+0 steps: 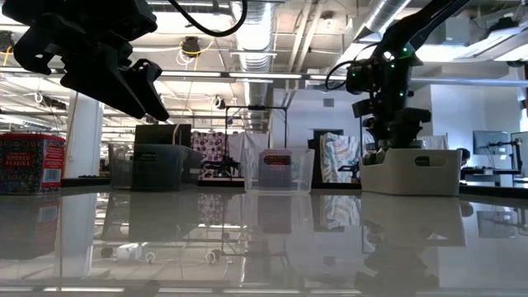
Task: Sort spices by type
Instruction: Put the green seasoning bottle into the gray bin, then put the red seasoning can into the transparent bin
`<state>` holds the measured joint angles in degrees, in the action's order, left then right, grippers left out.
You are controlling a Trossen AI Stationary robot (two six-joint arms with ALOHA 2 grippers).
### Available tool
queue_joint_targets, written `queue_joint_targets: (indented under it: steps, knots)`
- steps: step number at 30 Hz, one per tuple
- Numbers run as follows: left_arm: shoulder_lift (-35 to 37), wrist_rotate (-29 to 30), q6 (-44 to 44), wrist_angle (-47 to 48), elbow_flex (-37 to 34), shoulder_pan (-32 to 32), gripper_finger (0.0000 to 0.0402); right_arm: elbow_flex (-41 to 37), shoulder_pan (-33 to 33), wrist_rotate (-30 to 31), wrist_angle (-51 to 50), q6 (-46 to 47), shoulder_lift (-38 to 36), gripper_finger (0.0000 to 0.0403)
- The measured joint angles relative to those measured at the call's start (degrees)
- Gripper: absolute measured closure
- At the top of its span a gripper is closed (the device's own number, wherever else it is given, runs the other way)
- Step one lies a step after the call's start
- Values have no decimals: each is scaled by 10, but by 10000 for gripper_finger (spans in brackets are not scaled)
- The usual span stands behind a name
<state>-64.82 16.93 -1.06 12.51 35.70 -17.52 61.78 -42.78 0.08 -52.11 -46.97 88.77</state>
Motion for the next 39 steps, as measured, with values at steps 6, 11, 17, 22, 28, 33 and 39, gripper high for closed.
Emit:
queue_joint_targets:
  steps: [6, 11, 17, 22, 28, 33, 39]
  knots:
    - [0, 0, 0, 0, 0, 0, 168, 40, 0, 0, -38, 28, 0, 57]
    - [0, 0, 0, 0, 0, 0, 168, 75, 8, 0, -87, 41, 0, 57]
    - [0, 0, 0, 0, 0, 0, 168, 90, 20, 0, -107, 54, -34, 58]
    - [0, 0, -1, 0, 0, 0, 168, 90, 42, 0, -107, 125, -94, 58]
    - [0, -1, -3, 0, 0, 0, 168, 63, 122, 0, -131, 294, -181, 58]
    - [0, -1, -33, 0, 0, 0, 168, 6, 239, -1, -127, 429, -260, 58]
    - [0, -1, -41, 0, 0, 0, 168, -101, 424, 109, -11, 623, -322, 58]
